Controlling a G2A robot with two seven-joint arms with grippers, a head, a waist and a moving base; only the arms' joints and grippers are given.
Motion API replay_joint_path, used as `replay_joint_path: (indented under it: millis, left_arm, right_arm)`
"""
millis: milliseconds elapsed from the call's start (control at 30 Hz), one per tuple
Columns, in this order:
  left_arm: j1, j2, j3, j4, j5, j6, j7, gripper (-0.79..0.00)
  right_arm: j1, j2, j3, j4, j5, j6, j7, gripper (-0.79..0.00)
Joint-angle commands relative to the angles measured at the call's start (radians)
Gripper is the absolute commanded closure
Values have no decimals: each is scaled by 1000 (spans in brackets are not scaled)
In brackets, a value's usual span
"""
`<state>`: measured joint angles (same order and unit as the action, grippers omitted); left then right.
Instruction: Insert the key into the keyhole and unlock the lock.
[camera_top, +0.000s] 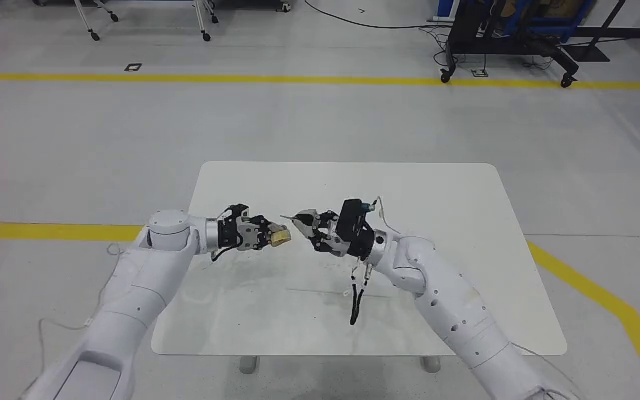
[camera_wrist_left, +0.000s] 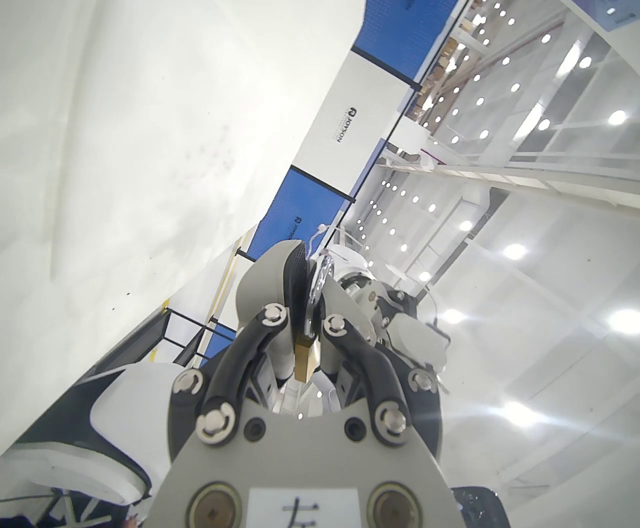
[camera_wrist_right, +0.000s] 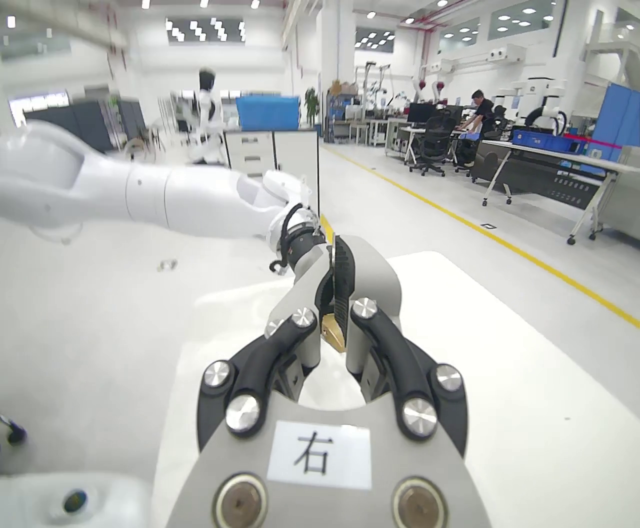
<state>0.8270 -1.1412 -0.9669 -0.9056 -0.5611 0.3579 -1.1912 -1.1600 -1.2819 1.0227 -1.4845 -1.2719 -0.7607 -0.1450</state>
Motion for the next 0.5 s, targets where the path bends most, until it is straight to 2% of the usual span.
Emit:
replay_joint_path:
  millis: [0, 133, 233, 467]
  left_arm:
    - [12, 3, 5, -53, 13, 72, 19, 0]
    - [32, 11, 3, -135, 26, 162, 37, 0]
    - [47, 15, -8, -161, 10, 198, 49, 0]
    - [47, 15, -8, -161, 10, 198, 49, 0]
  right_arm:
    - [-23, 19, 28, -71, -151, -45, 12, 0]
    - [-93, 59, 112, -193, -323, -146, 7, 0]
    - [-154, 83, 160, -276, -412, -202, 2, 0]
    - [-154, 83, 160, -276, -412, -202, 2, 0]
